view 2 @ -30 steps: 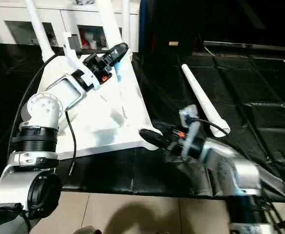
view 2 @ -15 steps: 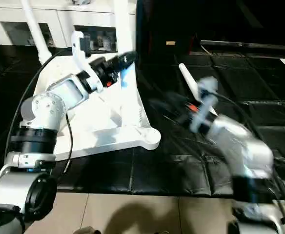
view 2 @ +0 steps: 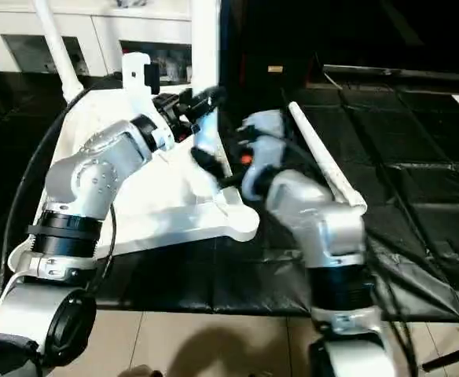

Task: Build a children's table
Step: Pick table leg

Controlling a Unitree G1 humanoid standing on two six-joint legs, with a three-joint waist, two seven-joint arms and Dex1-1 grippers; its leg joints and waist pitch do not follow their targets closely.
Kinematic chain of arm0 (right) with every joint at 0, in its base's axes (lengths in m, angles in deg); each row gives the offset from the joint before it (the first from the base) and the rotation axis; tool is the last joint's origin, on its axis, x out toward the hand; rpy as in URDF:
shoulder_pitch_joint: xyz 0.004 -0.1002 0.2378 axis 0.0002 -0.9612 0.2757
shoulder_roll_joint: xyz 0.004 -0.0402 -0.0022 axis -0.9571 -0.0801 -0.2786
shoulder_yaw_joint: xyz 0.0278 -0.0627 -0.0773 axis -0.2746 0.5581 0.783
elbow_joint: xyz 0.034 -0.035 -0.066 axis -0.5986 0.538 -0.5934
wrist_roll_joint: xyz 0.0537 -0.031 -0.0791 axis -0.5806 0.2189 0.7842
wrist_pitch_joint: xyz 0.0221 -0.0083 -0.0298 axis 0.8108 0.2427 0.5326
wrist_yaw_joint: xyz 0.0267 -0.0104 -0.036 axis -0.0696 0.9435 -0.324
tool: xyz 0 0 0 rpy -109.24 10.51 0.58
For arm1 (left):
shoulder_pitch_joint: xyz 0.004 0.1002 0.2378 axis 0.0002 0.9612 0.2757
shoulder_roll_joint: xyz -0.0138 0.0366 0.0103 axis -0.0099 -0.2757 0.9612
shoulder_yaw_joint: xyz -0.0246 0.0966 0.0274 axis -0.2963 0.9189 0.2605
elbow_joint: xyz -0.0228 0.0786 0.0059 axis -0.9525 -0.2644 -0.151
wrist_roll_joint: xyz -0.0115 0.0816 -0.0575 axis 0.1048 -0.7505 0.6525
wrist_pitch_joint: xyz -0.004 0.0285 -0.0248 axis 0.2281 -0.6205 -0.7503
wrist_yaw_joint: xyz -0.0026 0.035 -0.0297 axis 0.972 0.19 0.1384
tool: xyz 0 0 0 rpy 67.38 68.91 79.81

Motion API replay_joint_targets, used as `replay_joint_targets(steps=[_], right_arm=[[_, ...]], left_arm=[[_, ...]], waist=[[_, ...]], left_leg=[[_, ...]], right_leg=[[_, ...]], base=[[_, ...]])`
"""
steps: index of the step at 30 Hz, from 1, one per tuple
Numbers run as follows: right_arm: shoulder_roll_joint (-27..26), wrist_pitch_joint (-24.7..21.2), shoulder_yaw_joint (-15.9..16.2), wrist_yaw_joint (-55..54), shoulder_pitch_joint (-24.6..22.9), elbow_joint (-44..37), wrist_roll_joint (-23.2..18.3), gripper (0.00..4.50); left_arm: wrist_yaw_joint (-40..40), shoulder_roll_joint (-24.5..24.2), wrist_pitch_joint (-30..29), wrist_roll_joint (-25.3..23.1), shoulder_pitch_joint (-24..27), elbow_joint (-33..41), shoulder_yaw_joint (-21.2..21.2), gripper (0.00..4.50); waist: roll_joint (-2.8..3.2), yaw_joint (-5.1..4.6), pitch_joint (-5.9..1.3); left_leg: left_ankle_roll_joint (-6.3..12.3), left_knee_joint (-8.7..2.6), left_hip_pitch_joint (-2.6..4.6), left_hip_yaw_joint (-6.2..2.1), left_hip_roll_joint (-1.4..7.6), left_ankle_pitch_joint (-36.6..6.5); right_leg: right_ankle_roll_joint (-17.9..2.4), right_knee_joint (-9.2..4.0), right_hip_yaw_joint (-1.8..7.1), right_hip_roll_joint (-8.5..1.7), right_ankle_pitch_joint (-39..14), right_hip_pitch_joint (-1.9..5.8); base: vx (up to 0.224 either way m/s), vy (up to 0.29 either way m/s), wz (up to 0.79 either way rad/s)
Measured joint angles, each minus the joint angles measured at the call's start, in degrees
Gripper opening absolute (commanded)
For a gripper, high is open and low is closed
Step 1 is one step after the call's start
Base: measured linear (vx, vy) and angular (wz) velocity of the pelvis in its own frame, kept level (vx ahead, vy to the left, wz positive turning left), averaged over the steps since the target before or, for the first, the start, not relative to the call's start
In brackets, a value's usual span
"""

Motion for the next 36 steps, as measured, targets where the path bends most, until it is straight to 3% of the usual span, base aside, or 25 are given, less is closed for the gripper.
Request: replay_joint_targets(steps=[5,14,23,36], right_arm=[[-4.1,0.0,-0.1,-5.1,1.4,1.2,0.1,3.73],[-5.2,0.0,-2.2,-7.1,1.4,2.8,0.1,2.99],[-4.9,0.0,-1.1,-6.0,1.4,2.8,0.0,2.20],[-3.9,0.0,-0.1,-4.6,1.4,2.9,0.1,1.99]], left_arm=[[0.9,1.2,0.6,-1.2,0.0,0.3,1.1,1.85],[0.9,1.8,0.7,-1.7,0.1,1.9,1.9,1.85],[0.9,2.2,0.3,-2.0,1.5,4.1,2.9,1.85],[1.8,2.5,0.1,-2.7,1.6,4.2,3.2,1.85]], waist=[[-0.01,-0.03,0.00],[-0.04,-0.02,0.01],[-0.13,-0.10,0.03],[-0.28,-0.04,0.05]], left_leg=[[-0.02,-0.01,0.01,0.02,0.00,0.0],[-0.02,-0.03,0.00,0.05,0.00,0.0],[-0.02,-0.03,0.00,0.09,0.00,0.0],[-0.02,-0.02,0.00,0.10,-0.01,0.0]], right_leg=[[0.0,0.01,0.01,0.00,0.0,-0.01],[0.0,0.01,0.02,0.00,0.0,-0.02],[0.1,0.01,0.04,0.00,0.0,-0.05],[0.2,0.01,0.07,0.00,0.0,-0.03]], base=[[0.000,0.000,0.00],[0.000,0.000,0.00],[0.000,0.000,0.00],[0.000,0.000,0.00]])
